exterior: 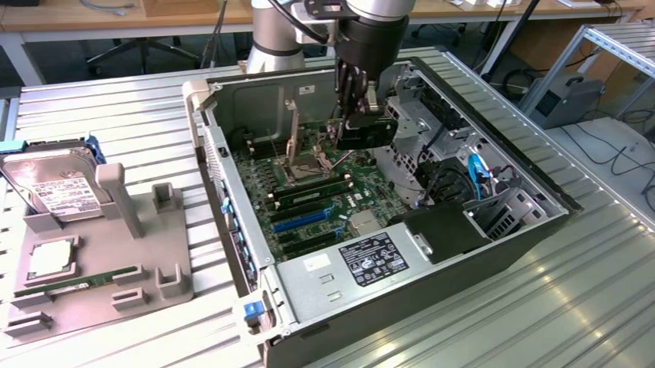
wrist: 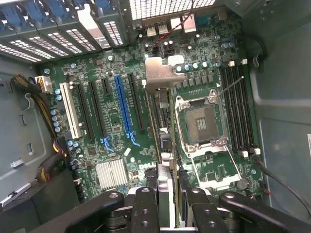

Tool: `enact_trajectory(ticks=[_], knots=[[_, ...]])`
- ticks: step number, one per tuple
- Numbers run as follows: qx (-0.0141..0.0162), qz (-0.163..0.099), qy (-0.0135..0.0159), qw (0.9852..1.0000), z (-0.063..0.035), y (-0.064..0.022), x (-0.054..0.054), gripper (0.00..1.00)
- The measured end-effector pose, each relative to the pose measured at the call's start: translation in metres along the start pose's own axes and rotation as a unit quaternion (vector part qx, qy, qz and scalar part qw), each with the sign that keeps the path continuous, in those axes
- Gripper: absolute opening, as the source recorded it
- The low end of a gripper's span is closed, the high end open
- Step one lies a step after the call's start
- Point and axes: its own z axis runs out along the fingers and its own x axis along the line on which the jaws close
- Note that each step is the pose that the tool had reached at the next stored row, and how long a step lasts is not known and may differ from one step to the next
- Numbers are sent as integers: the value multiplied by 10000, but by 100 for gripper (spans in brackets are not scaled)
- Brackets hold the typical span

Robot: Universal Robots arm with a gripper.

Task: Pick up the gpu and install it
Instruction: 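Insert the gpu into the slot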

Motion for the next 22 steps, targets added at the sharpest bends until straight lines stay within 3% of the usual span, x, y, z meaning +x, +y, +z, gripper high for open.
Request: enact_trajectory(ticks=[22], knots=[[-6,-239,5,9997,3,0,0,28]])
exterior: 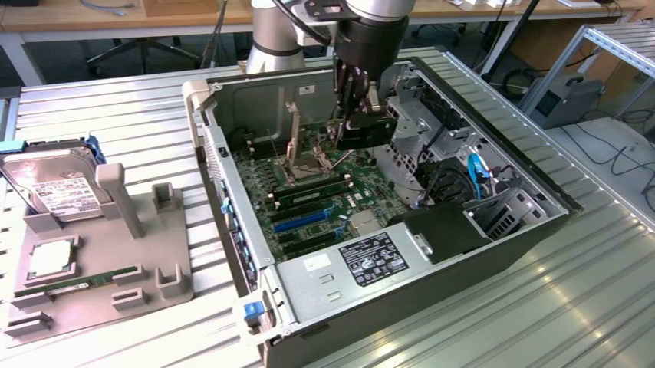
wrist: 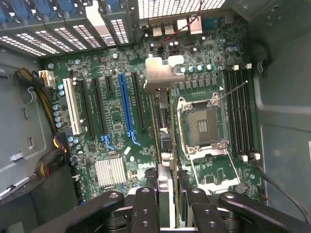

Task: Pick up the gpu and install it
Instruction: 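Insert the gpu into the slot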

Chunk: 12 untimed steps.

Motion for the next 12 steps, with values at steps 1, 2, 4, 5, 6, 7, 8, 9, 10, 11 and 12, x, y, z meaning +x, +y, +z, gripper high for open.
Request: enact_trajectory(ticks=[1,2,4,5,6,7,8,9,10,11,12], knots=[[0,-9,0,10000,0,0,0,28],[-1,-18,0,10000,0,0,0,28],[-1,-40,0,10000,0,0,0,28],[-1,-50,0,10000,1,0,0,28],[-2,-59,0,10000,1,0,0,28],[-2,-67,0,10000,1,0,0,28],[-2,-82,0,10000,1,0,0,28],[-3,-90,0,10000,1,0,0,28],[-3,-103,0,9999,2,0,0,28],[-3,-118,-1,9999,2,0,0,28],[-4,-135,0,9999,2,0,0,28]])
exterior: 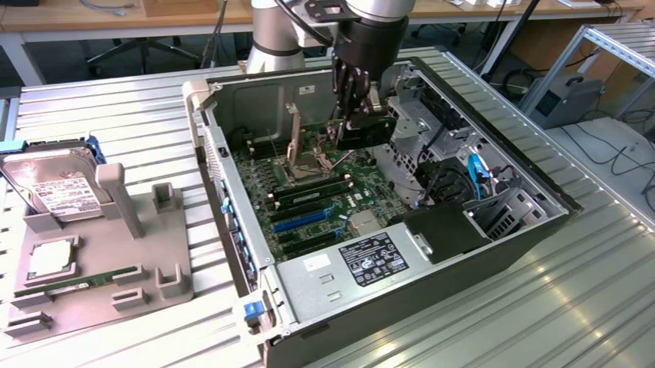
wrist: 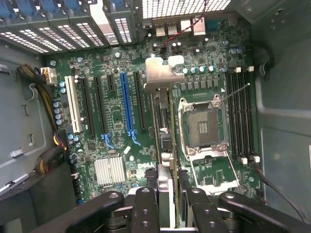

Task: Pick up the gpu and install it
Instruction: 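Insert the gpu into the slot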

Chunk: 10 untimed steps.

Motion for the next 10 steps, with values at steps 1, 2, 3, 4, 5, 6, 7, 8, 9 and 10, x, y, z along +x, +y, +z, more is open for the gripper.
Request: enact_trajectory(ticks=[1,2,3,4,5,6,7,8,9,10], knots=[[0,-13,0,10000,0,0,0,28],[-1,-21,0,10000,0,0,0,28],[-1,-31,0,10000,1,0,0,28],[-1,-49,0,10000,1,0,0,28],[-2,-64,0,10000,1,0,0,28],[-2,-74,0,10000,1,0,0,28],[-2,-82,0,10000,1,0,0,28],[-3,-91,-1,10000,1,0,0,28],[-3,-102,-1,9999,1,0,0,28],[-3,-109,0,9999,1,0,0,28]])
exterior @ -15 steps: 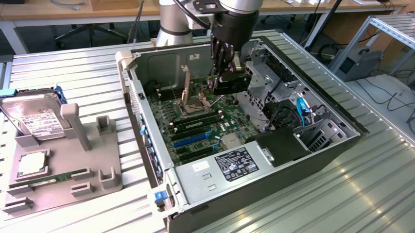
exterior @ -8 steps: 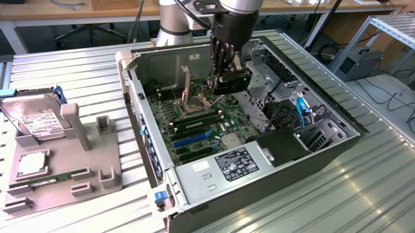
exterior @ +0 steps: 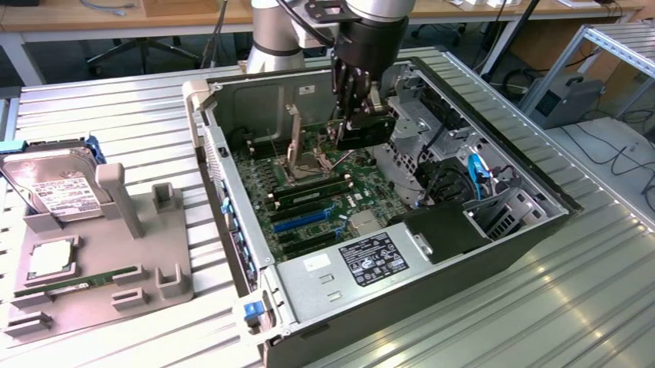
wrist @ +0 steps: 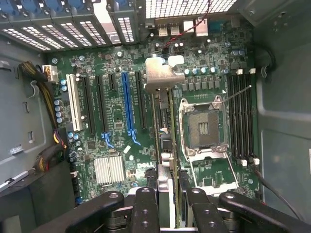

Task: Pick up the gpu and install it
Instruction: 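Insert the gpu into the slot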

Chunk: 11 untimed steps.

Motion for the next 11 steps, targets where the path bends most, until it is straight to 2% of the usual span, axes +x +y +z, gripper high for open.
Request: enact_trajectory(ticks=[11], knots=[[-3,-106,2,9999,2,0,0,28]])
